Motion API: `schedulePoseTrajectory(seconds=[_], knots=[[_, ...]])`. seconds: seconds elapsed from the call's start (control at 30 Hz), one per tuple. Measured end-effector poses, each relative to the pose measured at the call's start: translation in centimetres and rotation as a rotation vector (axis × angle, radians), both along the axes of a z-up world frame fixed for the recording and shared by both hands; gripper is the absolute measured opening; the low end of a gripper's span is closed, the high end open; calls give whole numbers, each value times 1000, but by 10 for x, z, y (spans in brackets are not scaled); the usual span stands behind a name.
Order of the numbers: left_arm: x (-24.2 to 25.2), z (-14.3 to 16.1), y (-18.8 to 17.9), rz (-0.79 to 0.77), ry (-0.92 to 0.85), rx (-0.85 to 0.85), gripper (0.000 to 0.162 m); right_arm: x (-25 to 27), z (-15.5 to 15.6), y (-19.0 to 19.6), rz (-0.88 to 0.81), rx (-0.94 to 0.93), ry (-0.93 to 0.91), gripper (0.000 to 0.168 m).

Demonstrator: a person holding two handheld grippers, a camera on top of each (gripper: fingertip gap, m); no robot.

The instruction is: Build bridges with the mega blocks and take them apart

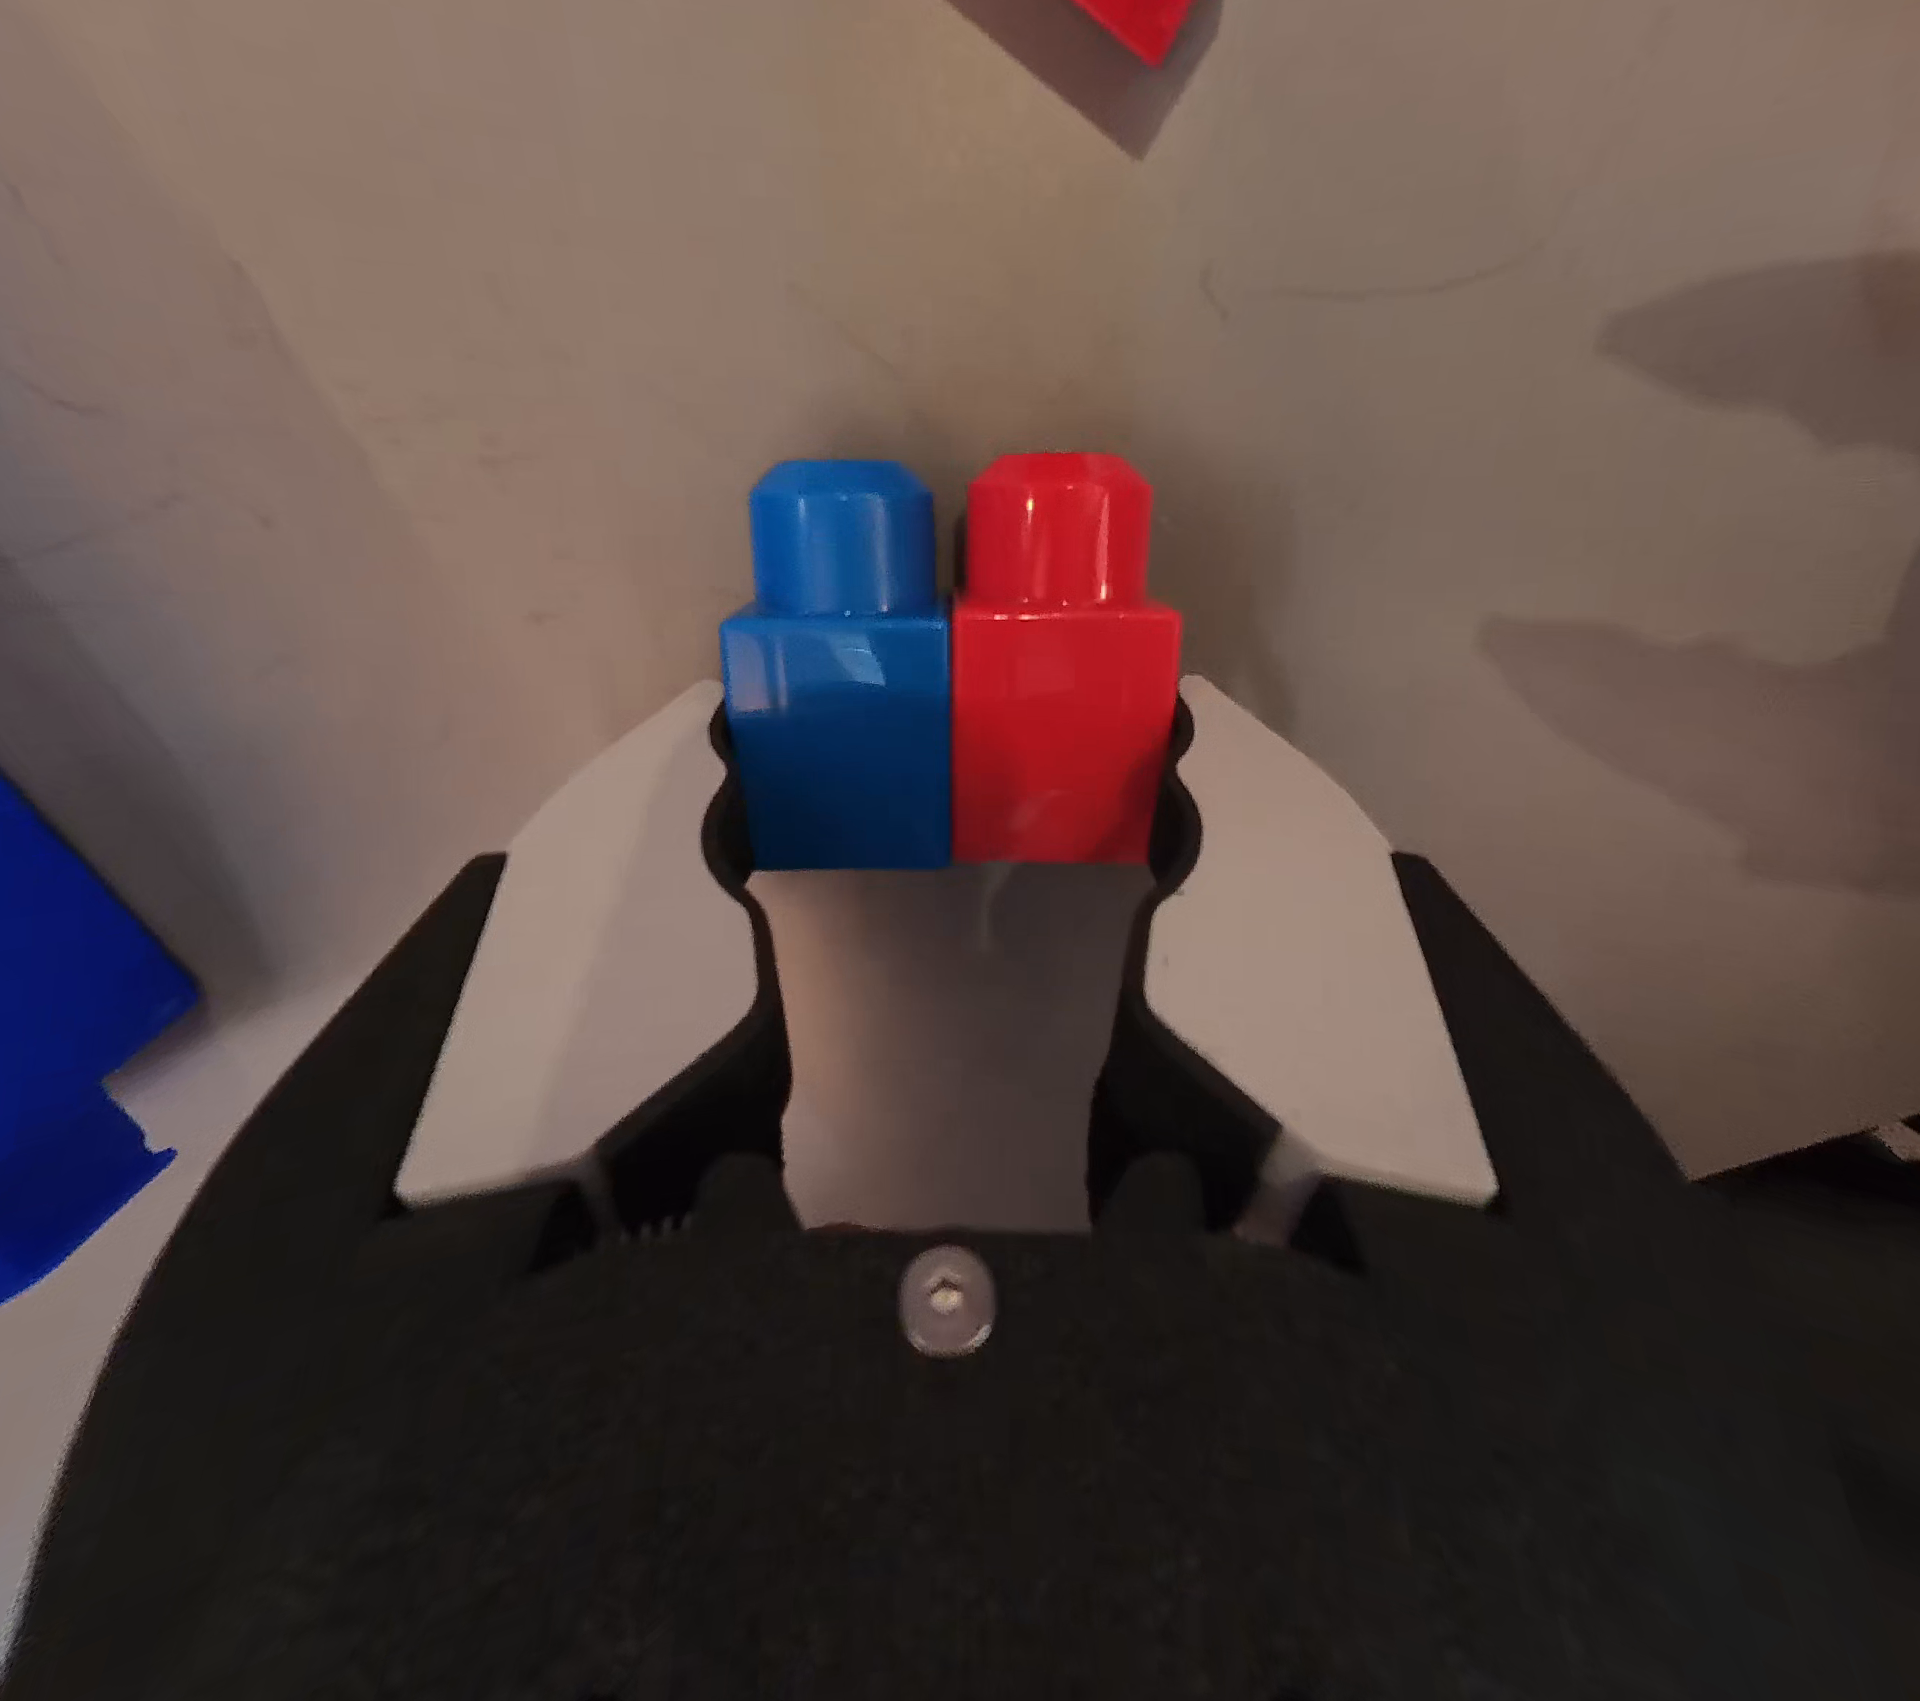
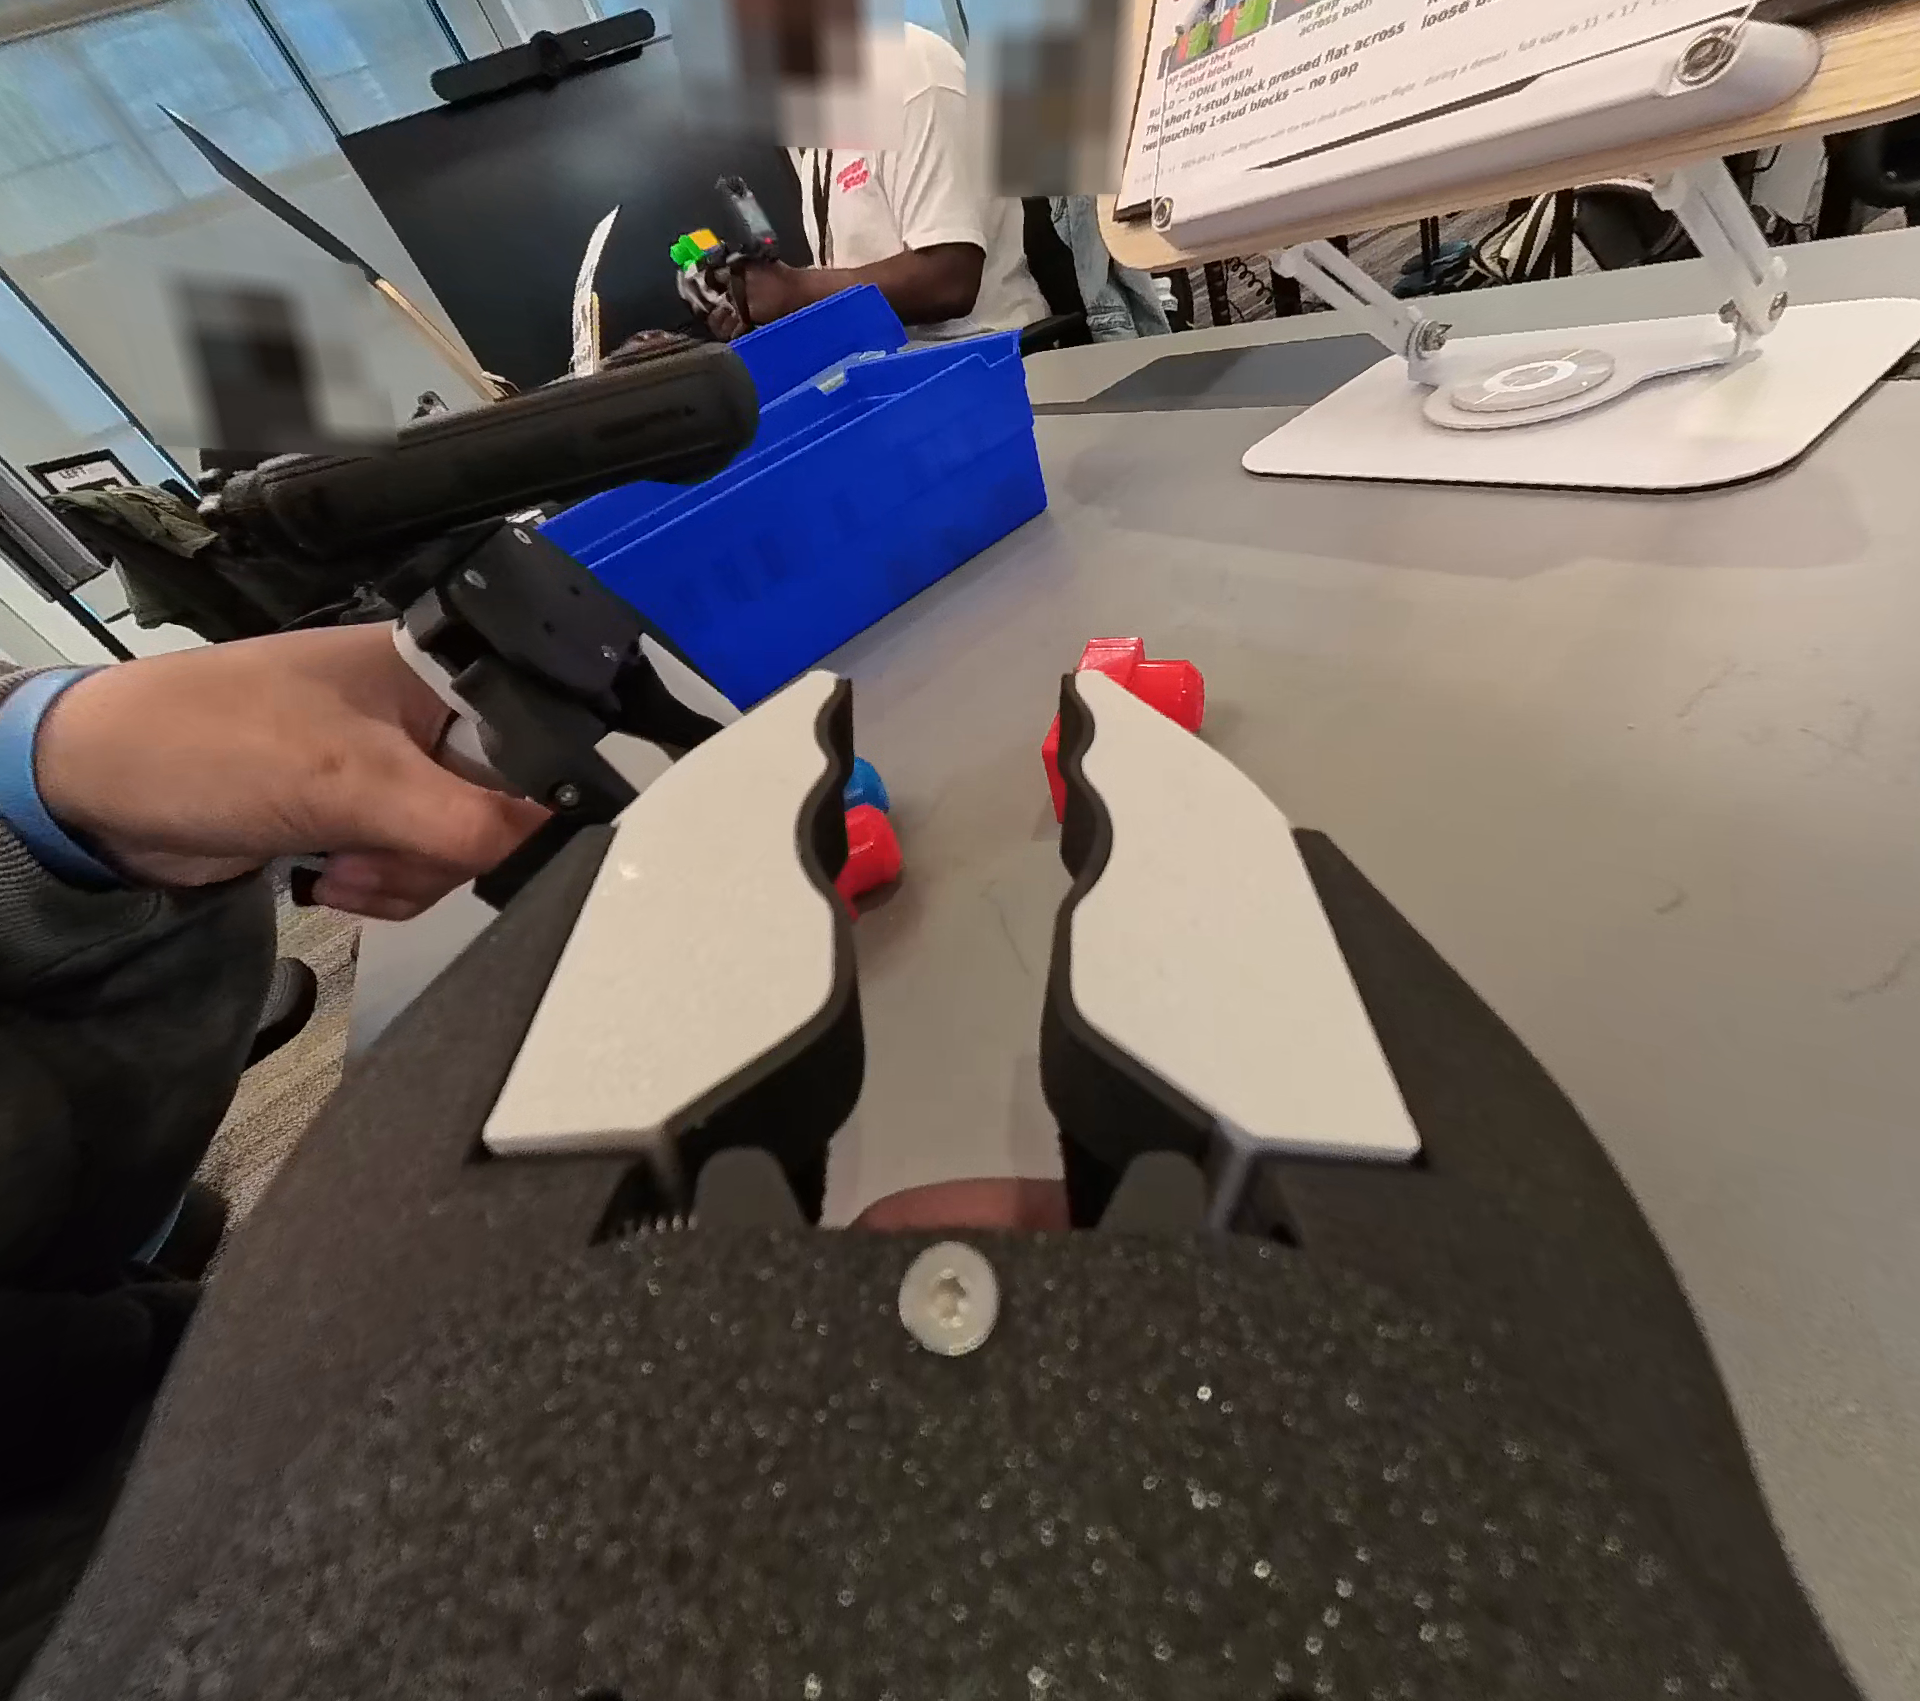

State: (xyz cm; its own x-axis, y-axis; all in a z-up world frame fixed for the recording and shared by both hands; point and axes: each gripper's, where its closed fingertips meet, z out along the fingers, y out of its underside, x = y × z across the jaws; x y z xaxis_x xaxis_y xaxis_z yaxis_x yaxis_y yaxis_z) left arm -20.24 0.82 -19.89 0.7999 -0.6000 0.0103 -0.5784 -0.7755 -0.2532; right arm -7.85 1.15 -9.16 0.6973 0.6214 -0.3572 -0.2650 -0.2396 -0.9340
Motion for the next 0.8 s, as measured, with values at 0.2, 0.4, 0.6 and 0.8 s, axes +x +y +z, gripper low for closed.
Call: schedulePoseTrajectory(seconds=[0.2,0.4,0.6,0.8], knots=[[5,6,3,-91,-44,66,74,0,0,0,-4,2,-7,37],[27,76,33,-304,-303,513,74,0,-1,0,-18,12,-28,37],[7,88,45,-272,-494,638,74,1,-5,3,-51,6,-101,38],[-15,80,38,-234,-614,617,74,-5,-22,33,-26,-165,-301,52]])
